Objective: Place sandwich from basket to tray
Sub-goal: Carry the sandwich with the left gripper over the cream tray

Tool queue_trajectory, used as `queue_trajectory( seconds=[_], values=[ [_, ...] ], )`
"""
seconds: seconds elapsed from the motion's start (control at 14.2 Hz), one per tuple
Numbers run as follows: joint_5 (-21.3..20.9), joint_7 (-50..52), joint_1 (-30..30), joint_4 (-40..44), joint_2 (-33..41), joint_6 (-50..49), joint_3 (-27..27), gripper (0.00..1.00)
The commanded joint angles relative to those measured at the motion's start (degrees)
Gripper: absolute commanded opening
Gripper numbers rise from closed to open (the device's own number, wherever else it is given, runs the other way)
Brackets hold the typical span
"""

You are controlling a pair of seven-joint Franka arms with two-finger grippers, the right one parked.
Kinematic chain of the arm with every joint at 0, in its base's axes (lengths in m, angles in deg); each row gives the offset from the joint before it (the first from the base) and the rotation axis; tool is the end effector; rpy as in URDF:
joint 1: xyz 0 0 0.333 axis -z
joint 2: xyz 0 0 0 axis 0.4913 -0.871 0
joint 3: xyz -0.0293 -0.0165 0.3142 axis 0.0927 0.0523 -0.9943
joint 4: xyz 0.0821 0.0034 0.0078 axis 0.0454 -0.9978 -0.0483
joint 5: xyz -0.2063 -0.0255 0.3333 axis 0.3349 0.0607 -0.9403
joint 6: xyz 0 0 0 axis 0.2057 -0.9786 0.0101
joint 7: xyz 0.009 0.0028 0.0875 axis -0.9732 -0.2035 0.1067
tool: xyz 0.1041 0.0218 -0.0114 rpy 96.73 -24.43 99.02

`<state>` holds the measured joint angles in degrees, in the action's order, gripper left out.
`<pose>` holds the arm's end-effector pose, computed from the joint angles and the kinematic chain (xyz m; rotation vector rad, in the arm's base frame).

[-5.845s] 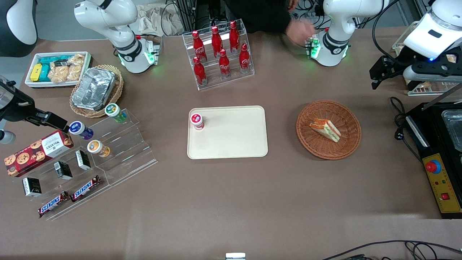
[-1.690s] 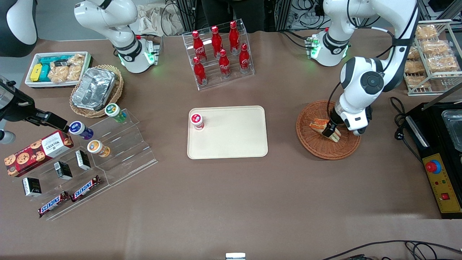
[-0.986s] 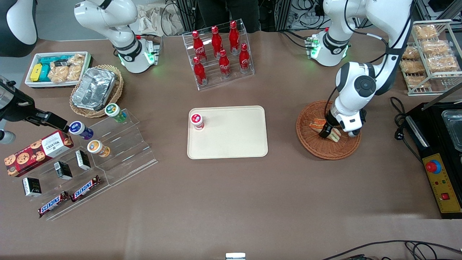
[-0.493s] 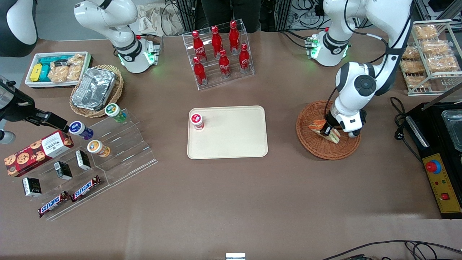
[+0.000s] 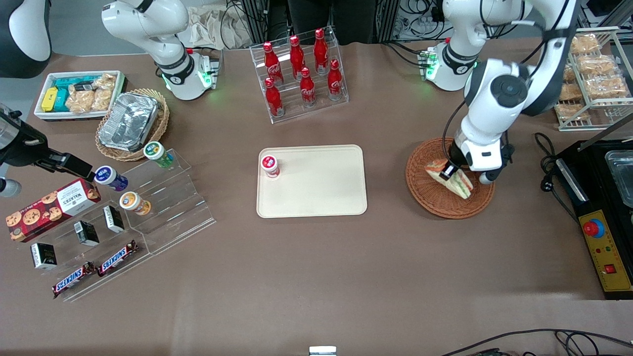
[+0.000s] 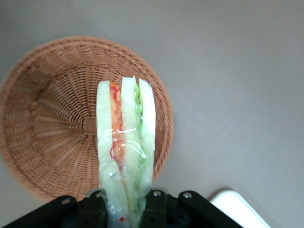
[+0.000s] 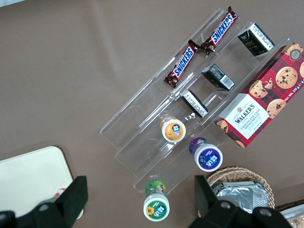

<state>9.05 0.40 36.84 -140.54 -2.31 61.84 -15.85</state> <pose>0.4968 -0.1666 0.4149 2.8693 1.2262 0.0919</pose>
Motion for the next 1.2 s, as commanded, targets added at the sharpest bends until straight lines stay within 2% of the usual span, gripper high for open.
queue_trajectory(
  seconds=[0.0,0.14,0.42,0.56,0.7,0.85,0.99,1.13],
  values=[
    [0.0,-6.5,0.1,12.6,-1.3,-11.2,2.1,0.00],
    [-0.5,-9.4,0.1,16.1,-1.2,-11.7,4.8,0.00],
    [-1.3,-18.4,0.2,16.6,-2.5,-10.3,12.4,0.00],
    [-8.3,-16.5,0.2,16.6,-4.9,-8.6,18.4,0.00],
    [-13.2,-13.1,0.2,16.5,-8.4,-7.3,22.9,0.00],
    [-18.5,-7.9,2.7,16.5,-12.1,-5.1,25.5,0.00],
    [-21.3,-4.7,5.3,16.3,-15.2,-2.3,25.5,0.00],
    [-21.4,-5.0,6.2,15.9,-19.1,1.8,25.5,0.00]
  ],
)
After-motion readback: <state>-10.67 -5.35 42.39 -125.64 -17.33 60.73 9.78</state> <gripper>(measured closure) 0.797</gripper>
